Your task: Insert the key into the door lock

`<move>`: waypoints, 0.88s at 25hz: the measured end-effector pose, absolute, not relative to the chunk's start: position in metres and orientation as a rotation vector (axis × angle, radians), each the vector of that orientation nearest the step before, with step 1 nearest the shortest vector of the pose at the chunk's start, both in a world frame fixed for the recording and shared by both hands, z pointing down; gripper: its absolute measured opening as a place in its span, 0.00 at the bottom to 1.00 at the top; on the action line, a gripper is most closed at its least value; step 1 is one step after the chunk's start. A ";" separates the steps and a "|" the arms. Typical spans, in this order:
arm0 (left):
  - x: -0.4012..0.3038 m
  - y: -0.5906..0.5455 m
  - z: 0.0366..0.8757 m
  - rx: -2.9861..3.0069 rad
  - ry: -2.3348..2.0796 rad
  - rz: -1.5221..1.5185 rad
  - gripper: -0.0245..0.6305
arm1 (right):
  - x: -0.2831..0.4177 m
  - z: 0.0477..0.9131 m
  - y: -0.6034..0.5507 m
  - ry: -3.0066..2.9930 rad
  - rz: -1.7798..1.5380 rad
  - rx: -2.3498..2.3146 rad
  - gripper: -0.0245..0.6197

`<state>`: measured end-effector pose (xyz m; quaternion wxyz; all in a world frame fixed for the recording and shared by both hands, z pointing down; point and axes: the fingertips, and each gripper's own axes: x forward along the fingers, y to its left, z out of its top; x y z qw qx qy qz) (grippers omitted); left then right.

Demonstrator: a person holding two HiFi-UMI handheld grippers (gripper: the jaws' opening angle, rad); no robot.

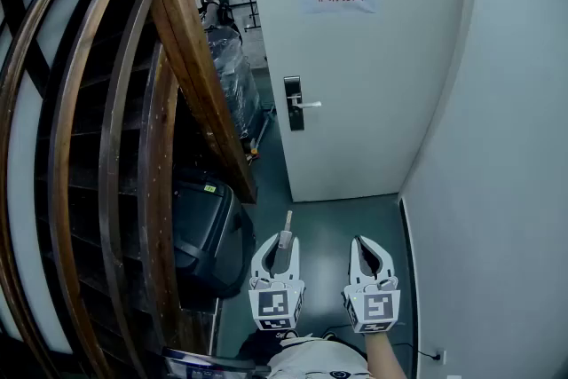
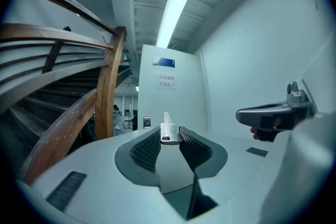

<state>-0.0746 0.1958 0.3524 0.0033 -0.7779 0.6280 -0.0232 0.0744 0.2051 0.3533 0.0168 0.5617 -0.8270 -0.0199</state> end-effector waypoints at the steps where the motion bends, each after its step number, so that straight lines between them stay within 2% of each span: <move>1: -0.074 0.195 0.355 -2.442 1.966 -0.077 0.22 | 0.075 0.352 0.204 -2.570 -0.064 1.749 0.05; 22: -0.044 0.202 0.396 -2.455 2.056 -0.151 0.22 | 0.094 0.379 0.209 -2.587 -0.009 1.633 0.05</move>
